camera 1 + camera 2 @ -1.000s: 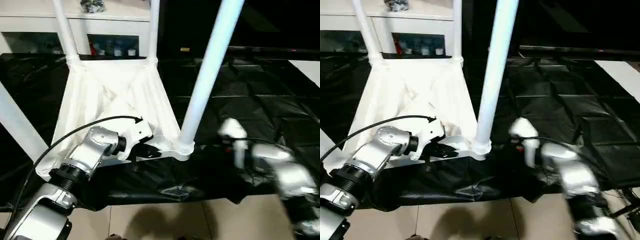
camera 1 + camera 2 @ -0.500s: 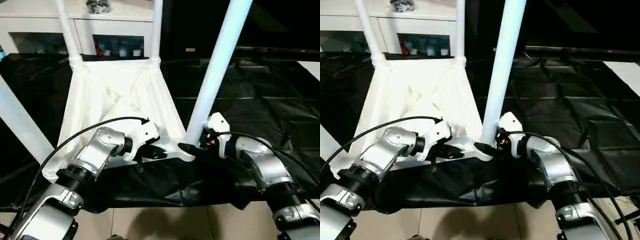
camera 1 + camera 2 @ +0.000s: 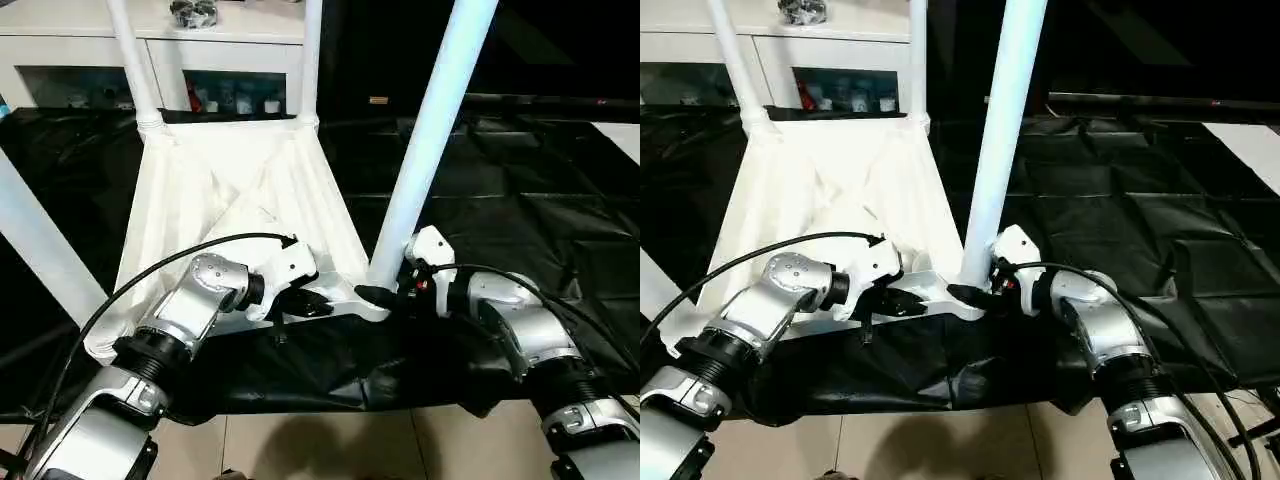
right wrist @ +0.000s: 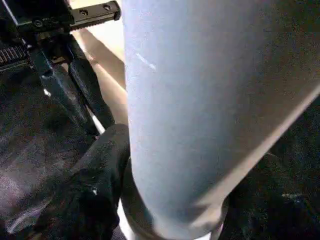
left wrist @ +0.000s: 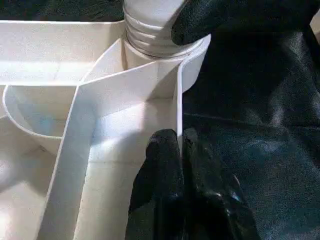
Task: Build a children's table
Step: Rotate leg to tighten
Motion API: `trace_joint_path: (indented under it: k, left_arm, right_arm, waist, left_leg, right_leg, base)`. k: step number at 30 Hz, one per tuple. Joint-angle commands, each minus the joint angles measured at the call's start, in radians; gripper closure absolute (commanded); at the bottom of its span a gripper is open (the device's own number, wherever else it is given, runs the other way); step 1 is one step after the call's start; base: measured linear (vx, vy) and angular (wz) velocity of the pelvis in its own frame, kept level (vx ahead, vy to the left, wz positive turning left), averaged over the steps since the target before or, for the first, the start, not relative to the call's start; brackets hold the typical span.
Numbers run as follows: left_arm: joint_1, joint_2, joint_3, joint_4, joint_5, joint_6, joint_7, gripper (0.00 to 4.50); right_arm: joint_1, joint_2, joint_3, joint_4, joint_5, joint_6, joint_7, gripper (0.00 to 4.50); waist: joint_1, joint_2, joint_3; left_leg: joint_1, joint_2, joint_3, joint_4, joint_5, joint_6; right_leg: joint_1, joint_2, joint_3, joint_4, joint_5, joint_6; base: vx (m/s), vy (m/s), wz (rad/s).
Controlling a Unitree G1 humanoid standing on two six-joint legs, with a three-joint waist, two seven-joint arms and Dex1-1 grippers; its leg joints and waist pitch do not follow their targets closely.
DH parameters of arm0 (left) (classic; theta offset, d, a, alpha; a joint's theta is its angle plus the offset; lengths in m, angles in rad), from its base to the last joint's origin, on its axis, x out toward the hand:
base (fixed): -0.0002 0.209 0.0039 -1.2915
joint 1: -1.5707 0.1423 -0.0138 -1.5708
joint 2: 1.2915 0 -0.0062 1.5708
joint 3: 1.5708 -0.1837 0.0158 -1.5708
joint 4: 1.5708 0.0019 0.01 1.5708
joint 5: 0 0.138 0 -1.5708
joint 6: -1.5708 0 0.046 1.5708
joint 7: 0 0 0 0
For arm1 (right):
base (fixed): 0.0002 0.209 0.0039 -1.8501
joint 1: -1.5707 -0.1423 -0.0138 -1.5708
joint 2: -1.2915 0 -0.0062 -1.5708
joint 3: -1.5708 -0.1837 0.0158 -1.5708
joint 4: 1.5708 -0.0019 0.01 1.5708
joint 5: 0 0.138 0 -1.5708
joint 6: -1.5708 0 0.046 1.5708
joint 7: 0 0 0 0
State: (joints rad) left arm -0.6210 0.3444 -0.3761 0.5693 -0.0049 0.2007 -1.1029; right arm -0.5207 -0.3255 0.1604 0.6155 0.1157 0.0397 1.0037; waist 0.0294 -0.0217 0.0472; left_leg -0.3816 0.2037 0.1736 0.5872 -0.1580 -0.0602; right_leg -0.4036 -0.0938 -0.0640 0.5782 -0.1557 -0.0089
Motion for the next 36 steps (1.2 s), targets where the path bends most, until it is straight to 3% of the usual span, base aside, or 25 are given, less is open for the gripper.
trace_joint_path:
  k: [1,7,9,11,12,13,14,15,17,18,19,20,21,22,23,24,25,26,27,29,30,31,32,33,36]
  left_arm:
    - [-0.003,-0.018,-0.010,0.035,0.010,0.019,0.018,4.50]
    - [-0.065,-0.114,0.054,0.133,0.025,0.048,0.232,4.50]
    - [-0.095,-0.156,0.079,0.174,0.027,0.061,0.322,4.50]
    - [-0.120,-0.189,0.094,0.205,0.029,0.064,0.385,4.50]
    - [-0.128,-0.199,0.099,0.216,0.030,0.064,0.405,4.50]
    - [-0.142,-0.221,0.109,0.230,0.031,0.060,0.443,4.50]
    - [-0.145,-0.227,0.108,0.230,0.031,0.057,0.445,4.50]
    - [-0.146,-0.231,0.106,0.228,0.032,0.051,0.442,4.50]
    - [-0.146,-0.235,0.104,0.227,0.036,0.038,0.433,4.50]
    - [-0.134,-0.225,0.092,0.217,0.043,0.011,0.396,4.50]
    - [-0.131,-0.223,0.090,0.216,0.043,0.006,0.389,4.50]
    - [-0.116,-0.204,0.080,0.201,0.046,-0.007,0.348,4.50]
    - [-0.113,-0.200,0.077,0.202,0.047,-0.016,0.339,4.50]
    - [-0.113,-0.197,0.076,0.204,0.048,-0.022,0.334,4.50]
    - [-0.110,-0.193,0.076,0.205,0.046,-0.022,0.327,4.50]
    - [-0.101,-0.175,0.073,0.200,0.041,-0.035,0.296,4.50]
    - [-0.098,-0.169,0.071,0.197,0.040,-0.036,0.288,4.50]
    - [-0.096,-0.164,0.070,0.195,0.040,-0.036,0.280,4.50]
    - [-0.090,-0.152,0.065,0.190,0.040,-0.052,0.253,4.50]
    - [-0.077,-0.128,0.058,0.172,0.032,-0.076,0.188,4.50]
    - [-0.070,-0.115,0.055,0.161,0.027,-0.090,0.151,4.50]
    - [-0.063,-0.102,0.053,0.149,0.021,-0.096,0.115,4.50]
    - [-0.056,-0.084,0.050,0.134,0.013,-0.103,0.070,4.50]
    - [-0.055,-0.083,0.050,0.133,0.013,-0.103,0.067,4.50]
    - [-0.040,-0.051,0.045,0.100,-0.002,-0.099,-0.015,4.50]
  right_arm:
    - [-0.007,0.012,-0.014,0.047,-0.009,0.018,-0.046,1.92]
    - [-0.073,0.129,-0.091,0.208,-0.011,0.012,-0.334,1.98]
    - [-0.105,0.173,-0.120,0.269,-0.008,0.015,-0.457,1.98]
    - [-0.129,0.212,-0.140,0.309,-0.003,0.021,-0.551,1.98]
    - [-0.137,0.225,-0.147,0.323,-0.003,0.022,-0.581,1.98]
    - [-0.154,0.262,-0.163,0.343,0.002,0.028,-0.642,1.98]
    - [-0.161,0.277,-0.167,0.348,0.003,0.028,-0.657,1.98]
    - [-0.166,0.292,-0.159,0.348,-0.003,0.023,-0.654,1.98]
    - [-0.171,0.304,-0.134,0.346,-0.022,0.006,-0.621,1.98]
    - [-0.171,0.304,-0.107,0.345,-0.041,-0.029,-0.573,1.98]
    - [-0.171,0.303,-0.105,0.345,-0.042,-0.035,-0.565,1.81]
    - [-0.170,0.288,-0.101,0.337,-0.037,-0.053,-0.517,1.81]
    - [-0.173,0.284,-0.104,0.341,-0.035,-0.058,-0.508,1.63]
    - [-0.175,0.282,-0.106,0.344,-0.035,-0.062,-0.506,1.60]
    - [-0.177,0.275,-0.110,0.344,-0.033,-0.064,-0.493,1.51]
    - [-0.176,0.245,-0.108,0.331,-0.032,-0.072,-0.441,1.37]
    - [-0.175,0.235,-0.104,0.326,-0.035,-0.075,-0.427,1.25]
    - [-0.173,0.226,-0.100,0.321,-0.037,-0.077,-0.413,1.19]
    - [-0.168,0.206,-0.090,0.309,-0.045,-0.081,-0.376,1.14]
    - [-0.151,0.163,-0.067,0.274,-0.050,-0.079,-0.283,1.06]
    - [-0.140,0.139,-0.055,0.253,-0.051,-0.078,-0.227,1.06]
    - [-0.129,0.117,-0.044,0.232,-0.049,-0.076,-0.172,1.06]
    - [-0.112,0.087,-0.032,0.203,-0.040,-0.065,-0.099,1.06]
    - [-0.111,0.085,-0.031,0.201,-0.039,-0.065,-0.094,1.06]
    - [-0.080,0.029,-0.007,0.149,-0.027,-0.045,0.032,1.06]
  waist:
    - [-0.006,0.000,-0.052]
    - [-0.027,0.002,-0.045]
    - [-0.049,0.003,-0.044]
    - [-0.056,0.014,-0.042]
    - [-0.068,0.021,-0.041]
    - [-0.072,0.015,-0.040]
    - [-0.074,0.024,-0.035]
    - [-0.072,0.027,-0.034]
    - [-0.069,0.024,-0.032]
    - [-0.079,0.003,-0.026]
    - [-0.084,0.002,-0.024]
    - [-0.087,0.017,-0.021]
    - [-0.072,0.042,-0.026]
    - [-0.042,0.055,-0.014]
    - [-0.015,0.049,-0.010]
    - [-0.017,-0.035,-0.023]
    - [-0.010,-0.046,-0.030]
    - [0.028,-0.043,-0.053]
    - [0.045,-0.023,-0.061]
    - [0.041,-0.012,-0.063]
    - [0.039,-0.002,-0.066]
    - [0.040,-0.003,-0.068]
    - [0.041,-0.002,-0.072]
    - [0.038,-0.008,-0.073]
    - [0.045,-0.006,-0.068]
  left_leg:
    - [0.027,0.020,-0.008,-0.082,-0.467,-0.011]
    - [0.036,0.012,-0.019,-0.076,-0.542,-0.038]
    - [0.037,0.009,-0.027,-0.072,-0.587,-0.036]
    - [0.045,0.014,-0.032,-0.076,-0.622,-0.038]
    - [0.040,0.023,-0.042,-0.091,-0.677,-0.041]
    - [0.035,0.027,-0.044,-0.097,-0.698,-0.039]
    - [0.030,0.035,-0.049,-0.116,-0.757,-0.044]
    - [0.025,0.044,-0.048,-0.136,-0.801,-0.052]
    - [0.036,0.044,-0.037,-0.144,-0.827,-0.060]
    - [0.082,0.007,-0.023,-0.084,-0.762,-0.044]
    - [0.096,-0.004,-0.019,-0.058,-0.722,-0.034]
    - [0.094,-0.002,-0.018,-0.041,-0.650,-0.017]
    - [-0.014,0.062,-0.052,-0.133,-0.720,-0.023]
    - [-0.056,0.083,-0.043,-0.200,-0.834,-0.056]
    - [-0.035,0.071,-0.008,-0.215,-0.874,-0.058]
    - [0.093,0.003,-0.005,-0.069,-0.636,-0.048]
    - [0.098,-0.015,0.004,0.014,-0.465,-0.027]
    - [-0.001,0.012,-0.016,-0.025,-0.161,0.026]
    - [-0.011,0.022,-0.012,-0.062,-0.022,0.020]
    - [-0.001,0.025,-0.008,-0.065,0.018,0.026]
    - [-0.009,0.021,0.001,-0.063,-0.027,0.051]
    - [-0.008,0.019,0.002,-0.061,-0.037,0.052]
    - [0.005,0.021,0.006,-0.055,-0.054,0.073]
    - [0.003,0.018,0.006,-0.054,-0.051,0.087]
    - [0.004,0.023,0.009,-0.055,-0.069,0.115]
  right_leg:
    - [0.020,-0.042,0.025,-0.088,-0.521,-0.126]
    - [0.008,-0.042,0.003,-0.110,-0.666,-0.076]
    - [0.014,-0.042,-0.024,-0.129,-0.724,-0.036]
    - [0.015,-0.041,-0.038,-0.136,-0.701,-0.038]
    - [0.035,-0.038,-0.058,-0.134,-0.631,-0.043]
    - [0.039,-0.039,-0.062,-0.131,-0.610,-0.044]
    - [0.053,-0.033,-0.071,-0.114,-0.564,-0.050]
    - [0.064,-0.034,-0.061,-0.088,-0.516,-0.062]
    - [0.053,-0.031,-0.052,-0.084,-0.499,-0.080]
    - [0.006,-0.049,-0.080,-0.163,-0.713,-0.035]
    - [-0.002,-0.054,-0.108,-0.201,-0.791,-0.001]
    - [0.024,-0.057,-0.155,-0.228,-0.830,0.055]
    - [0.153,-0.060,-0.103,-0.026,-0.570,0.030]
    - [0.177,-0.037,-0.074,0.081,-0.371,-0.024]
    - [0.132,-0.012,-0.072,0.077,-0.234,-0.047]
    - [-0.010,-0.082,0.001,-0.090,-0.687,-0.054]
    - [-0.018,-0.119,0.004,-0.137,-0.912,-0.031]
    - [0.077,-0.147,0.056,-0.097,-0.853,-0.019]
    - [0.073,-0.094,0.028,-0.059,-0.550,-0.055]
    - [0.063,-0.061,0.016,-0.028,-0.273,-0.117]
    - [0.067,-0.046,0.017,-0.007,-0.038,-0.203]
    - [0.069,-0.040,0.016,-0.005,0.005,-0.216]
    - [0.066,-0.039,0.021,-0.001,0.079,-0.249]
    - [0.071,-0.034,0.020,0.001,0.109,-0.258]
    - [0.074,-0.037,0.019,-0.001,0.092,-0.274]
  base:
    - [0.000,0.000,0.00]
    - [0.000,0.000,0.00]
    - [0.000,0.000,0.00]
    - [0.000,0.000,0.00]
    - [0.000,0.000,0.00]
    - [0.000,0.000,0.00]
    - [0.000,0.000,0.00]
    - [0.000,0.000,0.00]
    - [0.000,0.000,0.00]
    - [0.000,0.000,0.00]
    - [0.000,0.000,0.00]
    - [0.000,0.000,0.00]
    - [0.000,0.000,0.00]
    - [0.080,0.010,-0.11]
    - [0.101,-0.087,0.09]
    - [0.101,-0.087,0.09]
    - [0.093,-0.129,0.00]
    - [0.084,-0.084,-0.27]
    - [0.084,-0.084,-0.27]
    - [0.090,-0.043,-0.14]
    - [0.072,-0.029,-0.09]
    - [0.082,0.006,-0.05]
    - [0.064,0.016,0.00]
    - [0.064,0.016,0.00]
    - [0.000,0.000,0.00]
